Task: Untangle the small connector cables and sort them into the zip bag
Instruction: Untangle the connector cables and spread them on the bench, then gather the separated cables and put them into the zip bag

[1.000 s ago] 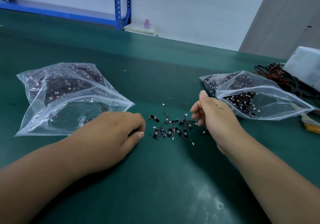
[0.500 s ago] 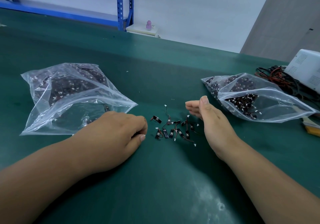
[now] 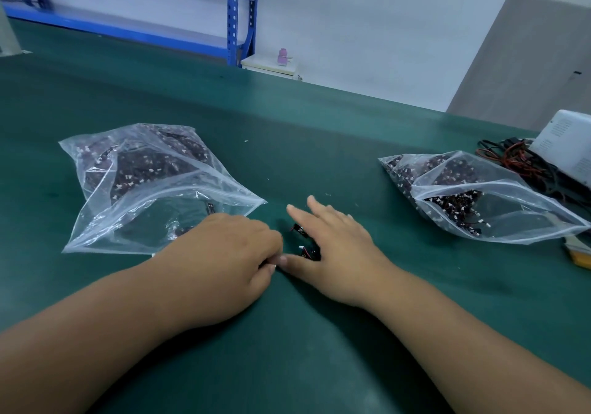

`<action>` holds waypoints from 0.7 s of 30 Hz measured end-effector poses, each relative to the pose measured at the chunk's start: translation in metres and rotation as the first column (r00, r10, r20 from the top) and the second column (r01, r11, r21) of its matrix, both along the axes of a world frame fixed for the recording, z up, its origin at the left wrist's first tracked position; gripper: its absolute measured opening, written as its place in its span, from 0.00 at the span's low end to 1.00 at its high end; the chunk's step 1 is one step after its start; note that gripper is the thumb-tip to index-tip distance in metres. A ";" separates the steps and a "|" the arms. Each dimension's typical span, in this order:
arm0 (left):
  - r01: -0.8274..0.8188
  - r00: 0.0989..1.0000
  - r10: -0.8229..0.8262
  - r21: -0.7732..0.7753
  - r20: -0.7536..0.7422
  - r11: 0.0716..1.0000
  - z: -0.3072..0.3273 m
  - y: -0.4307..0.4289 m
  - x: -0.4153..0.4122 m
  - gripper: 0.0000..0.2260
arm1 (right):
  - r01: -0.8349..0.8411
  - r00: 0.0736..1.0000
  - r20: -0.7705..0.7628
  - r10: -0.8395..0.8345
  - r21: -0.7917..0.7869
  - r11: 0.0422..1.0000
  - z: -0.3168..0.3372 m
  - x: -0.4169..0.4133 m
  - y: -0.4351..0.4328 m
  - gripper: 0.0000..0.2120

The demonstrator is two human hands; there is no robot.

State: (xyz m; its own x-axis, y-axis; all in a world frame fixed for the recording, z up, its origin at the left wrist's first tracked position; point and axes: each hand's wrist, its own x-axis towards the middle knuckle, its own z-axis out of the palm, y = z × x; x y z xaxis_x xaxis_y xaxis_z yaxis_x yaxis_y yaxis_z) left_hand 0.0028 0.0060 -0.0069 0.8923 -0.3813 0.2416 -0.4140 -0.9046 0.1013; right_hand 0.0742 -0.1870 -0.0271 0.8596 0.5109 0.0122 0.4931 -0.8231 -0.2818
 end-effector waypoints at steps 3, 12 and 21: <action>0.000 1.000 0.000 0.000 -0.007 1.000 0.000 0.000 0.000 0.05 | 0.058 0.988 0.144 -0.061 0.025 0.998 -0.004 0.013 0.015 0.20; 0.025 1.000 -0.025 -0.030 -0.013 0.999 -0.002 0.002 0.001 0.05 | 0.125 0.937 0.336 -0.091 -0.079 0.989 -0.002 0.022 -0.025 0.13; 0.029 0.999 -0.030 -0.036 -0.031 0.999 -0.004 0.004 0.002 0.05 | 0.221 0.895 0.395 -0.207 0.011 0.975 -0.001 0.005 -0.041 0.16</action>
State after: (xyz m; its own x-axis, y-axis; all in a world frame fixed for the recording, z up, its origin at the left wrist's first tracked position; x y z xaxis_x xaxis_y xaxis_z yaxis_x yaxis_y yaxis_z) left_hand 0.0052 0.0096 -0.0109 0.8881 -0.3993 0.2278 -0.4367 -0.8876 0.1465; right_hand 0.0788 -0.2278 -0.0284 0.8775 0.3212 0.3560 0.3690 -0.9265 -0.0736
